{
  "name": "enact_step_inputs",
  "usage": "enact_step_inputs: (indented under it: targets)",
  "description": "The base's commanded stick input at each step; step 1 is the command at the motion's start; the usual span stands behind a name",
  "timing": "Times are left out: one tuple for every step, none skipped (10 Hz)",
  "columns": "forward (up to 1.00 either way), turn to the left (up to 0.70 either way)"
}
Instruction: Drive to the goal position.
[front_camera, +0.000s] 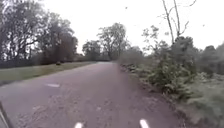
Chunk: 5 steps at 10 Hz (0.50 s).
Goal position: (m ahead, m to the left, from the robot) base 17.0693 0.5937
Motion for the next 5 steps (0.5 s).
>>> enact_step_inputs:
  targets:
    - [0.70,0.00]
    - [0.70,0.00]
    - [0.70,0.00]
    - [0.70,0.00]
    - [0.70,0.00]
